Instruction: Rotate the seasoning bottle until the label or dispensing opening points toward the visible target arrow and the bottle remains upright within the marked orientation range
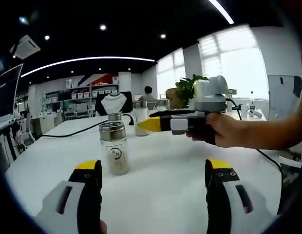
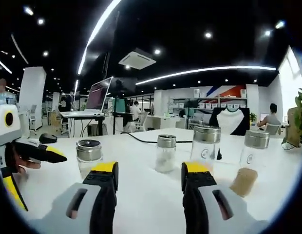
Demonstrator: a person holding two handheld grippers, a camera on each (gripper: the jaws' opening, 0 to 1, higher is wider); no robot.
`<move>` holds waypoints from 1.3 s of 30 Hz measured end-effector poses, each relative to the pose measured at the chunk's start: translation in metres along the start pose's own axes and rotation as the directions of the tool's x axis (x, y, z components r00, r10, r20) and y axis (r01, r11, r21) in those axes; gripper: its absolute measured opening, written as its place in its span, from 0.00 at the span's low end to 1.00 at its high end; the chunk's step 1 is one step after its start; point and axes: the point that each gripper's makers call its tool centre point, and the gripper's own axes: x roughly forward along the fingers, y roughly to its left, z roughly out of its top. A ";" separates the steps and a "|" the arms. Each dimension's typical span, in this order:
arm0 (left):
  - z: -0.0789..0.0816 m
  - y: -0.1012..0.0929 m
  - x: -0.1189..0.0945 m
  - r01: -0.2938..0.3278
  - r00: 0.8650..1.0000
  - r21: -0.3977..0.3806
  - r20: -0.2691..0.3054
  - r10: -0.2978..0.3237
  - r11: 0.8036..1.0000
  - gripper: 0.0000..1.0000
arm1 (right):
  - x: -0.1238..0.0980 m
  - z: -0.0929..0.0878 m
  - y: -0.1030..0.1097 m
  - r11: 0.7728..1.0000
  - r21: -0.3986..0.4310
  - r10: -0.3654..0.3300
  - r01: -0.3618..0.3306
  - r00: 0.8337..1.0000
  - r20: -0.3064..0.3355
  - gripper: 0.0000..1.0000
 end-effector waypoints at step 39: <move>-0.010 -0.007 -0.008 -0.001 0.999 0.037 -0.044 0.003 0.999 0.90 | 0.090 -0.034 -0.016 0.980 -0.195 -0.071 0.044 0.988 -0.136 0.46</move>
